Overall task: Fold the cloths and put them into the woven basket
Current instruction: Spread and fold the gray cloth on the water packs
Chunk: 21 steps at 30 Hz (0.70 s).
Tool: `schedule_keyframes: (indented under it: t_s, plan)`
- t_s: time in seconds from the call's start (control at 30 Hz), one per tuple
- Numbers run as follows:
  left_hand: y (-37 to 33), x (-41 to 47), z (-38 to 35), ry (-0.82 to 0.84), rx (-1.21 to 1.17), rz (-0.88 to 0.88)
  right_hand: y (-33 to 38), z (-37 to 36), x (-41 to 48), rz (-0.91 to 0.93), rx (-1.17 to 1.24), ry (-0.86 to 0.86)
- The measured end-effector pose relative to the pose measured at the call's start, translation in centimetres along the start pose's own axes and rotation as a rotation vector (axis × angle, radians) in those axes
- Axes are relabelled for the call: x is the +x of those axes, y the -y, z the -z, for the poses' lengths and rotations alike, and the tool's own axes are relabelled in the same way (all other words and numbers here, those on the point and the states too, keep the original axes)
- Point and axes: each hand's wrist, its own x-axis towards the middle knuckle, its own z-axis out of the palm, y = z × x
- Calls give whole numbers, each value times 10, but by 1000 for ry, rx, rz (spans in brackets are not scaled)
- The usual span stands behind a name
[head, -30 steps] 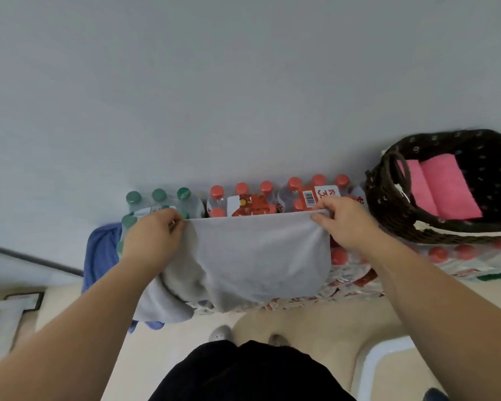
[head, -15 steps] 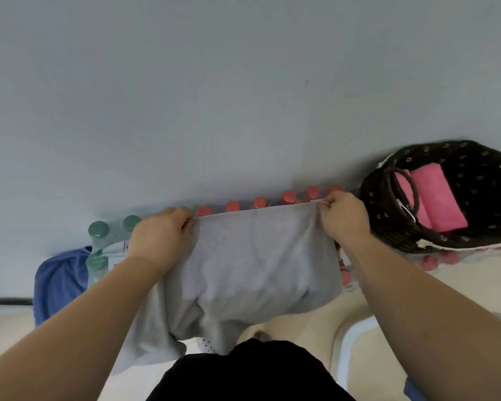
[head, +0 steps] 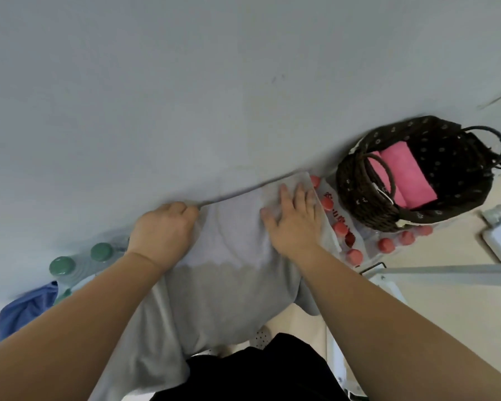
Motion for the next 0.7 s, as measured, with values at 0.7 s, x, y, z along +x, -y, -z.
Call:
schedule_keyframes:
  t_s: [0.7]
  plan:
    - [-41,-72,40,-113,43,663,14,15,-33,630,63,-73]
